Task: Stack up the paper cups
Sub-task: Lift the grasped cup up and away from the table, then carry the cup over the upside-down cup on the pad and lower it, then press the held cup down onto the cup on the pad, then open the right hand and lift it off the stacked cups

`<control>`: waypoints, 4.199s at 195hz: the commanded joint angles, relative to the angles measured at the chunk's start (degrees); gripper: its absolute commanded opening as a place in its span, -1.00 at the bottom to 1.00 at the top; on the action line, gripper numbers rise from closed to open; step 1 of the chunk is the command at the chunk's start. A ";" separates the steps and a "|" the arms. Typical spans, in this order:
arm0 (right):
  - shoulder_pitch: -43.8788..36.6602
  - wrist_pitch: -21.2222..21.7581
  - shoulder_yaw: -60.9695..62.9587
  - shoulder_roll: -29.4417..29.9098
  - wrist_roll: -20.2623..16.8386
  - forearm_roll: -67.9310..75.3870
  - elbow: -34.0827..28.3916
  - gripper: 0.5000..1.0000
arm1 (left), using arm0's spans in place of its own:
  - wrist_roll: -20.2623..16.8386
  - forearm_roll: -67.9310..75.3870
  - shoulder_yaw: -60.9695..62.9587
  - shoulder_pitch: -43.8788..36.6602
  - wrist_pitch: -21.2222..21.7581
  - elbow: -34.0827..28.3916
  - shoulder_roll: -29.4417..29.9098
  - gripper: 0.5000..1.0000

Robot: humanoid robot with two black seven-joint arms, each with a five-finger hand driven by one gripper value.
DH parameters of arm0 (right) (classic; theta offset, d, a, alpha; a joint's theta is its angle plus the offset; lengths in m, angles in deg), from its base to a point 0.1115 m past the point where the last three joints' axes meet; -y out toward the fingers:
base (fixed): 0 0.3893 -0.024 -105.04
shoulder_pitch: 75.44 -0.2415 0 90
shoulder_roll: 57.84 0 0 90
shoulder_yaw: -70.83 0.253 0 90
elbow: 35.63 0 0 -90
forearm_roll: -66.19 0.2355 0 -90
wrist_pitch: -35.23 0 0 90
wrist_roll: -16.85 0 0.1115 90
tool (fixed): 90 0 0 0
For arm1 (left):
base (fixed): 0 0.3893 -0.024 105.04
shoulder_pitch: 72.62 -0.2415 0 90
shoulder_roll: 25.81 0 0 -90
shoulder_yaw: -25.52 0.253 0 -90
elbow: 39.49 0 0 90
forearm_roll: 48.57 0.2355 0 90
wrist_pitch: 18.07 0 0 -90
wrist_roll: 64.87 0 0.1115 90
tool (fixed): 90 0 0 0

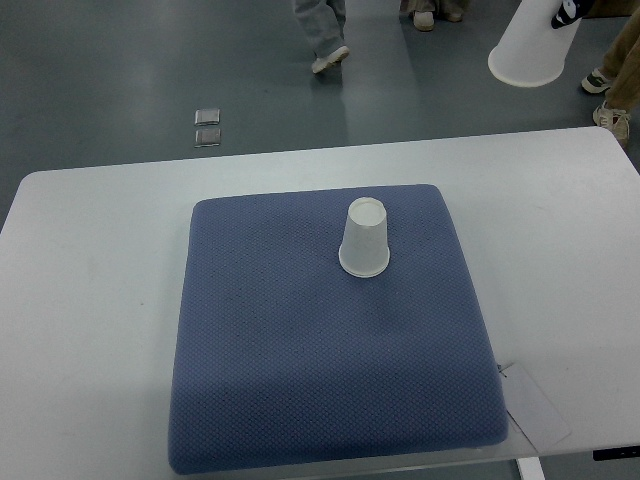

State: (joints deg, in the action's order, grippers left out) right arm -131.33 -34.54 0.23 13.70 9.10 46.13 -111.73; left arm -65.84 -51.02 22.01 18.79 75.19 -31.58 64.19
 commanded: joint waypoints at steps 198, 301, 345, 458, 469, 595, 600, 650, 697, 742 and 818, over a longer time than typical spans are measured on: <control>10.98 -6.17 13.29 16.35 -0.07 8.28 0.79 -0.43 | 0.00 -0.01 0.00 0.00 0.00 -0.01 0.00 1.00; 13.79 -8.72 13.03 17.05 -0.07 9.34 0.43 -0.43 | 0.00 -0.01 0.00 0.00 0.00 -0.01 0.00 1.00; 14.49 -8.98 12.85 17.49 -0.07 9.43 0.26 -0.43 | 0.00 -0.01 0.00 0.00 0.00 -0.01 0.00 1.00; 15.99 -9.77 12.32 17.84 -0.07 10.30 -0.01 -0.43 | 0.00 -0.01 0.00 0.00 0.00 -0.01 0.00 1.00; 16.08 -9.77 12.32 17.93 -0.07 10.30 -0.01 -0.43 | 0.00 -0.01 0.00 0.00 0.00 -0.01 0.00 1.00; 17.92 -11.53 10.57 18.19 -0.07 9.86 0.08 -0.42 | 0.00 -0.01 0.00 0.00 0.00 -0.01 0.00 1.00; 17.92 -11.53 10.57 18.19 -0.07 9.87 0.08 -0.42 | 0.00 -0.01 0.00 0.00 0.00 -0.01 0.00 1.00; 18.54 -12.06 10.13 18.37 -0.07 9.78 0.17 -0.39 | 0.00 -0.01 0.00 0.00 0.00 -0.01 0.00 1.00; 19.07 -12.50 10.13 18.37 -0.07 9.78 0.35 -0.37 | 0.00 -0.01 0.00 0.00 0.00 -0.01 0.00 1.00; 19.42 -12.50 10.13 18.37 -0.07 9.78 0.35 -0.25 | 0.00 -0.01 0.00 0.00 0.00 -0.01 0.00 1.00; 19.42 -12.50 10.13 18.37 0.02 9.86 0.35 0.11 | 0.00 -0.01 0.00 0.00 0.00 -0.01 0.00 1.00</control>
State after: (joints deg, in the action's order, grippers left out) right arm -111.83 -47.04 10.36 32.07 9.08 55.91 -111.38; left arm -65.84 -51.02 22.01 18.79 75.19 -31.58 64.19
